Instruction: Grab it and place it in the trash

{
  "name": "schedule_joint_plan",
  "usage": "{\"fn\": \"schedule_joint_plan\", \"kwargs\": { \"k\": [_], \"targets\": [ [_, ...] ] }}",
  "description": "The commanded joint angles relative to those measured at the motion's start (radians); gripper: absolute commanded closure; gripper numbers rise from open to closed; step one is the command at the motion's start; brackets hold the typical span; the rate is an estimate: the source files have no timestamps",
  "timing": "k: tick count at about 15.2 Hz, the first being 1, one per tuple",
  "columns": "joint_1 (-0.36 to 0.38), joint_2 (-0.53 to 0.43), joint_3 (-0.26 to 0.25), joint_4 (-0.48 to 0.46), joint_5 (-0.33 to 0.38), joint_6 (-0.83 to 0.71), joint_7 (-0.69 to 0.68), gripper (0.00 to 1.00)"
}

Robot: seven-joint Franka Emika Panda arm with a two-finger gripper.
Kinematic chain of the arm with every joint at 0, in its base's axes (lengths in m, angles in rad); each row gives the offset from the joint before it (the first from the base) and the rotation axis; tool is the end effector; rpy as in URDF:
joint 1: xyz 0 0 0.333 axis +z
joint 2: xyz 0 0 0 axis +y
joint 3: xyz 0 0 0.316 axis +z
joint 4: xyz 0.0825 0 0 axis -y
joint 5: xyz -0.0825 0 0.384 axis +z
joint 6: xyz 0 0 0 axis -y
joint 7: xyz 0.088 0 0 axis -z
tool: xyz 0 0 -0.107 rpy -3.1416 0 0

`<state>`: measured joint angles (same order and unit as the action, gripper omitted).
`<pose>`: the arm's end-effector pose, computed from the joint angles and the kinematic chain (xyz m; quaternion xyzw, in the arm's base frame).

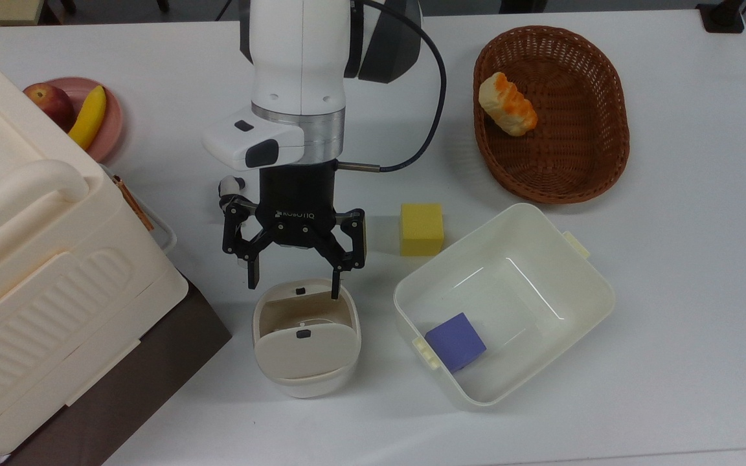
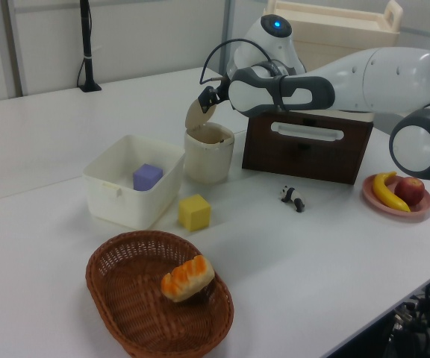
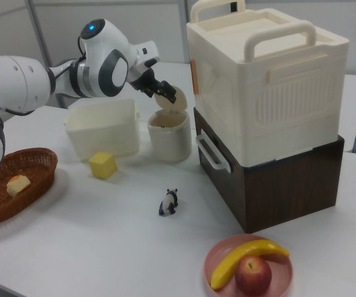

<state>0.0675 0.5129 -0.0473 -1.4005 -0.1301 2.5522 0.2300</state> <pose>0.7503 0.0250 0.4833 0.9462 -0.0529 0.3185 0.0218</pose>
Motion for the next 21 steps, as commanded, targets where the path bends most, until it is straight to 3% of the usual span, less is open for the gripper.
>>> {"fn": "schedule_joint_plan", "kwargs": {
  "k": [1,8,10,15,21],
  "targets": [
    [0.006,-0.039,-0.003,-0.037,-0.022,-0.070,0.031,0.00],
    [-0.001,-0.167,0.001,-0.044,0.012,-0.617,0.023,0.00],
    [-0.005,-0.204,0.001,-0.048,0.030,-0.706,0.006,0.00],
    [-0.005,-0.324,-0.003,-0.188,0.058,-0.765,-0.083,0.00],
    [-0.005,-0.324,-0.005,-0.187,0.096,-0.767,-0.066,0.00]
  ]
}}
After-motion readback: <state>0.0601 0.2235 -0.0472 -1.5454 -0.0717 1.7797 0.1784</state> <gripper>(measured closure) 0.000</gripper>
